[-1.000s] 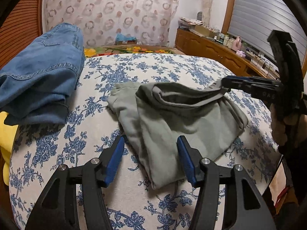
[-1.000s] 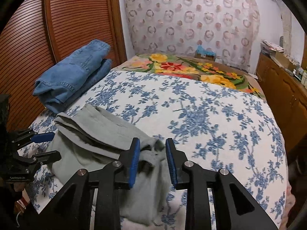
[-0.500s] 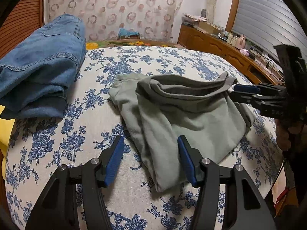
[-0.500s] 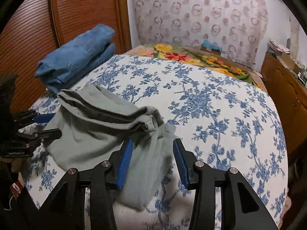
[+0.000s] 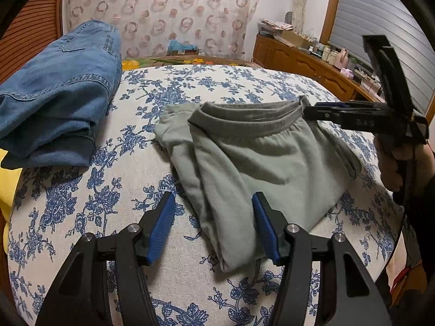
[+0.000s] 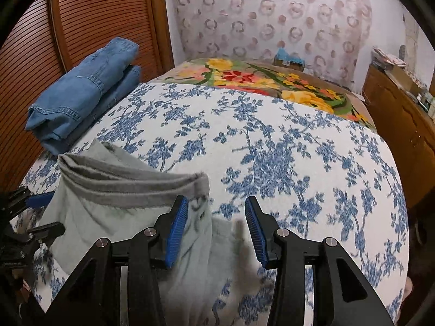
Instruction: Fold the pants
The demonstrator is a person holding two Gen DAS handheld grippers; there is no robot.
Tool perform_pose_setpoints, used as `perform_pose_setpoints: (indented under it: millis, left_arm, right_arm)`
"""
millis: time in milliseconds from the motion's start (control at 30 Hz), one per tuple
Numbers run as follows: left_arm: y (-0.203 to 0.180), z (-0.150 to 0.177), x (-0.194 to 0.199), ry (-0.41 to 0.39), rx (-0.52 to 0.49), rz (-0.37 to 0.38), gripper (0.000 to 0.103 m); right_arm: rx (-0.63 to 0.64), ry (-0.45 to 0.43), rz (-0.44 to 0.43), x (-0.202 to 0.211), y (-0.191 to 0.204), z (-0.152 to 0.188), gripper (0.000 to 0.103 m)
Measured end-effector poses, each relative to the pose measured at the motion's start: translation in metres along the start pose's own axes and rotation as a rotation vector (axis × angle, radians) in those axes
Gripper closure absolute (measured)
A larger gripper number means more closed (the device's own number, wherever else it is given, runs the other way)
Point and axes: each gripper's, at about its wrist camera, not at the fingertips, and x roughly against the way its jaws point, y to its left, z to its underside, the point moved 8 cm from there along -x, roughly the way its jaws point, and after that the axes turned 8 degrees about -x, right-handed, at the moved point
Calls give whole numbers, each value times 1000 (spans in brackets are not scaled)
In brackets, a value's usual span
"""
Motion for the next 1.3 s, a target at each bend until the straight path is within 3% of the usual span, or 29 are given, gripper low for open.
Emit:
perform_pose_setpoints:
  millis: [233,433,600,667,733,933,1300]
  left_arm:
    - [-1,0,-1,2,-7,-5,42]
    - [-1,0,-1,3,-8,-6,42]
    - [-1,0,-2,3,-8,-6,42]
    - [-1,0,-1,3,-9,-7,41]
    - [-2,-1,-2,4,-10,-8,41]
    - [-2,0,-2,4,-11,-9,41]
    - [-3,0,-1,4,-12,-9,40]
  right_arm:
    - [-3,18,15,19,1,28,57]
    - [1,-42,30,48,7,43,54]
    - [-20,-40,-28,67,10,56,53]
    - [-10,-46,30,73,7,61,53]
    - [-10,-60,28,78,6,66,53]
    - [-23,-50,39,79,-3,80,53]
    - [-20,-5,-29,74,2,92,53]
